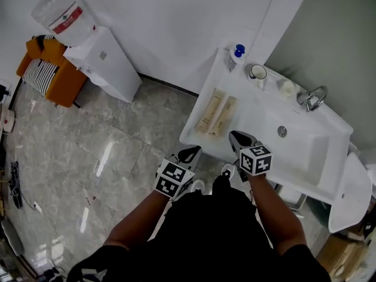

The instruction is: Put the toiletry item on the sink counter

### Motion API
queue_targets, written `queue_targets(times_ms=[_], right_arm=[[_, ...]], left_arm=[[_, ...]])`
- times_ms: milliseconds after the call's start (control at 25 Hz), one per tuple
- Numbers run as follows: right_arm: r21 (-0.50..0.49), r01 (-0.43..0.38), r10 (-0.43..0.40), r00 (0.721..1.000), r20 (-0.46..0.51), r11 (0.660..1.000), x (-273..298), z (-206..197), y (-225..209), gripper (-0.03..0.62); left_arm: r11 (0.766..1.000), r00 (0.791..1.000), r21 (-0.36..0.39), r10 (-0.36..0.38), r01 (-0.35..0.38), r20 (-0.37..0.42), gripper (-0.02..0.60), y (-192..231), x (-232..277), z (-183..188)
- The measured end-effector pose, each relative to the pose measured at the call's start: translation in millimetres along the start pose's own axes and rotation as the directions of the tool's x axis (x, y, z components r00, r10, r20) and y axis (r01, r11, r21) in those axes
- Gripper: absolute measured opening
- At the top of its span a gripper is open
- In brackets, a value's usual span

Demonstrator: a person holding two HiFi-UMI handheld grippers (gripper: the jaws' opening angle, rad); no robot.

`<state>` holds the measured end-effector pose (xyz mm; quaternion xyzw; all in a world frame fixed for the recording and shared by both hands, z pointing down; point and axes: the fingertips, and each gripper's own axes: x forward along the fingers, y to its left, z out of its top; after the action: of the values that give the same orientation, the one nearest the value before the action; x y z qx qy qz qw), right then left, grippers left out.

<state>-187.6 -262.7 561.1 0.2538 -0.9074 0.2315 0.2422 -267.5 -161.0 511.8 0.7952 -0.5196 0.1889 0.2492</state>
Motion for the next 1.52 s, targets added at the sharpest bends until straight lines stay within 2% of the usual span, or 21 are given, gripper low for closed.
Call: queue_targets(times_ms=[160,360,400,480,720,960,1080,1160,1360,1520], right_arm=[[0.050,-0.025,0.029,0.996,-0.080,0.998,39.3,-7.6,-17.4,0.005],[0.152,0.013,0.003,0.994,-0.110,0.988,73.4,-8.2,-44.5,0.009],[0.172,0.021,-0.001,0.993,-0.114,0.985,79.3,-7.5,-49.0,0.024],[0.212,0.030,-0.004,0.993,-0.121,0.977,90.9,-5.5,-56.4,0.094],[0.313,0.071,-0.020,0.987,-0.161,0.947,113.5,-6.7,-70.7,0.161],[0.380,0.098,-0.015,0.976,-0.216,0.920,120.2,-16.9,-76.4,0.139],[0.449,0.077,0.012,0.981,-0.192,0.890,117.2,-17.5,-76.0,0.064],[0.481,0.058,0.025,0.986,-0.163,0.875,113.7,-15.6,-75.2,0.040],[0.463,0.041,0.021,0.992,-0.127,0.885,98.9,-11.1,-69.7,0.023],[0.408,0.038,0.002,0.995,-0.096,0.912,79.2,-3.2,-63.6,0.021]], left_arm=[[0.999,0.999,-0.020,0.045,-0.046,-0.012,0.000,10.0,4.4,-3.3],[0.994,0.996,-0.059,0.089,-0.090,-0.024,0.000,14.3,8.4,-11.1],[0.993,0.995,-0.067,0.095,-0.097,-0.026,0.000,14.5,8.4,-12.1],[0.991,0.994,-0.079,0.110,-0.112,-0.029,0.000,15.0,8.7,-13.6],[0.984,0.989,-0.102,0.146,-0.149,-0.037,0.000,20.5,6.4,-15.8],[0.984,0.989,-0.099,0.145,-0.149,-0.042,0.000,20.5,8.3,-14.6],[0.987,0.991,-0.085,0.130,-0.133,-0.041,0.000,15.6,10.9,-12.1],[0.990,0.992,-0.074,0.118,-0.121,-0.037,0.000,12.5,11.1,-9.3],[0.995,0.995,-0.043,0.093,-0.095,-0.035,0.000,8.0,6.7,-6.9],[0.997,0.997,-0.028,0.071,-0.072,-0.024,0.000,5.2,7.1,-5.8]])
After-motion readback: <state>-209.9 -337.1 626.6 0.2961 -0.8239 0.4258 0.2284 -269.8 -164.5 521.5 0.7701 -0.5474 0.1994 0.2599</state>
